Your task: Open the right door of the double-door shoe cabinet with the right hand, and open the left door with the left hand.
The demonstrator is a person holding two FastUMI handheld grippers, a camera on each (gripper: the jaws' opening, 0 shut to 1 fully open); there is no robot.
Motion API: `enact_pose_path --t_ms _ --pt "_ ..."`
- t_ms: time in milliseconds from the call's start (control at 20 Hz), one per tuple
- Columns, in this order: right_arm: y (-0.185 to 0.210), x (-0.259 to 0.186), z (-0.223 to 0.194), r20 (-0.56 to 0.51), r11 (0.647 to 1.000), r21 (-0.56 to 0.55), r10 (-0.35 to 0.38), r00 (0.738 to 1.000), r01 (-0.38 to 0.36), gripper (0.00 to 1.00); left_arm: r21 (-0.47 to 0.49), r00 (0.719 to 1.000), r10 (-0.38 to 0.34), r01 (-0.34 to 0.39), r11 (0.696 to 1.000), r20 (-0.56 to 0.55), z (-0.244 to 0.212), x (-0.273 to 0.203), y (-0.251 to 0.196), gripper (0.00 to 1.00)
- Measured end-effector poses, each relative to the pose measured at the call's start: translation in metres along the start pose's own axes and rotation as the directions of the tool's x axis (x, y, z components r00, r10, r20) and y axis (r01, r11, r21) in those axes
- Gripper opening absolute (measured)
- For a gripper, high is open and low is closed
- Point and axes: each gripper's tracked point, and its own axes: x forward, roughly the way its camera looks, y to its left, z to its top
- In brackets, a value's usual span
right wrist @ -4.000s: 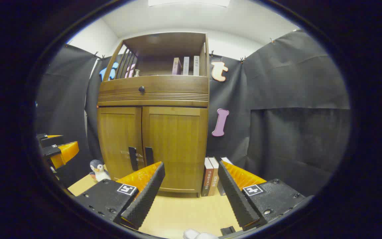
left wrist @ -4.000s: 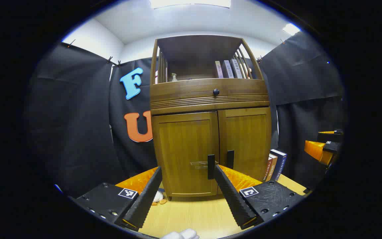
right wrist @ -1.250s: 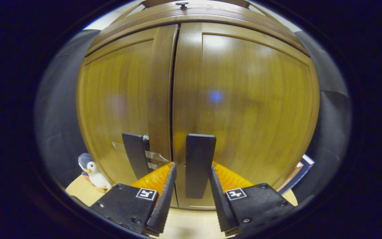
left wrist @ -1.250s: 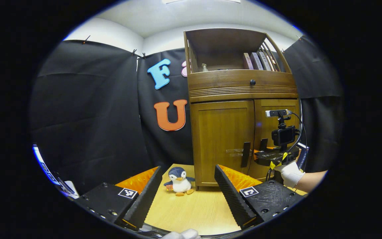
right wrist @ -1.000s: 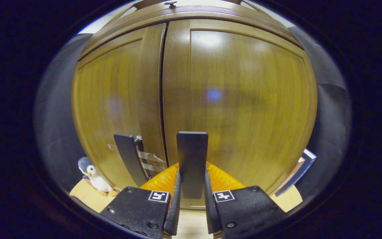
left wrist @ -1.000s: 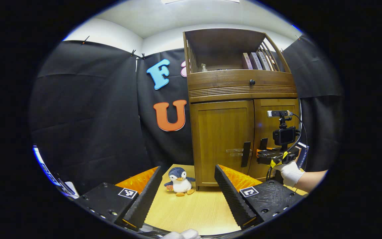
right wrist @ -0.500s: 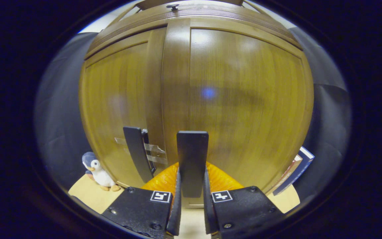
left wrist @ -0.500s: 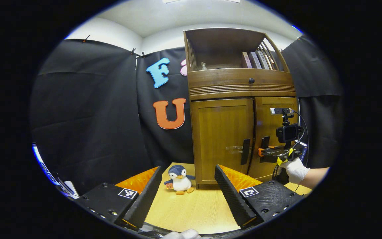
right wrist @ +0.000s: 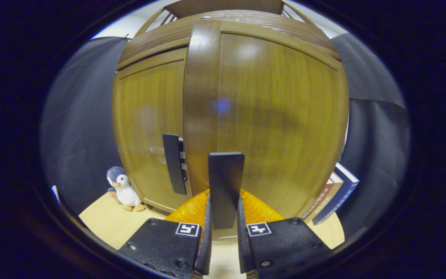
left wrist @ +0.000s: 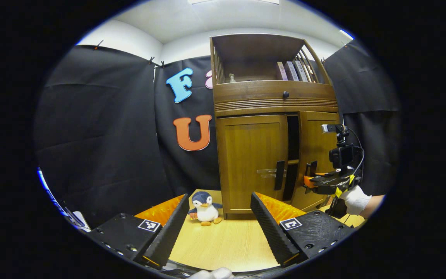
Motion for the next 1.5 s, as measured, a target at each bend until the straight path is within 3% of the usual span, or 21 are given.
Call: enact_pose_path --t_ms 100,350,400,450,850,900,1200,1400,1450,1500 --pt "-0.004 -0.011 -0.004 0.000 1.000 -0.002 0.008 1.000 -0.008 0.32 0.004 1.000 -0.010 0.010 1.000 0.000 -0.001 -0.003 -0.005 0.96" --pt "-0.018 -0.041 -0.013 -0.001 0.999 -0.005 0.032 0.999 -0.032 0.32 0.002 0.999 -0.041 0.041 0.999 -0.005 -0.003 -0.006 -0.020 0.96" --pt "-0.021 -0.048 -0.016 -0.003 0.999 -0.005 0.036 0.999 -0.036 0.31 -0.001 0.999 -0.049 0.049 0.999 -0.004 -0.003 -0.006 -0.023 1.00" --pt "-0.026 -0.054 -0.018 -0.004 0.999 -0.007 0.038 0.999 -0.038 0.31 0.000 0.998 -0.055 0.055 0.998 -0.004 -0.003 -0.006 -0.027 0.96" --pt "-0.061 -0.096 -0.033 -0.007 0.998 -0.035 0.049 0.999 -0.050 0.31 0.018 0.994 -0.111 0.111 0.994 -0.002 -0.001 0.000 -0.050 0.96" --pt "-0.066 -0.101 -0.034 -0.006 0.998 -0.044 0.045 0.999 -0.045 0.31 0.021 0.993 -0.120 0.120 0.993 -0.002 -0.001 0.002 -0.053 1.00" --pt "-0.097 -0.128 -0.042 -0.007 0.998 -0.054 -0.023 1.000 0.023 0.28 0.026 0.983 -0.184 0.183 0.983 -0.001 0.002 0.007 -0.083 0.96" --pt "-0.130 -0.136 -0.048 -0.021 0.992 -0.051 -0.118 0.993 0.116 0.25 0.045 0.977 -0.211 0.211 0.976 -0.003 0.002 0.009 -0.098 1.00" --pt "-0.138 -0.138 -0.048 -0.025 0.990 -0.039 -0.139 0.990 0.138 0.22 0.045 0.976 -0.219 0.219 0.975 -0.005 0.000 0.008 -0.102 0.96" --pt "-0.144 -0.141 -0.048 -0.025 0.988 -0.027 -0.152 0.988 0.151 0.21 0.042 0.974 -0.226 0.226 0.973 -0.006 0.000 0.007 -0.106 1.00"
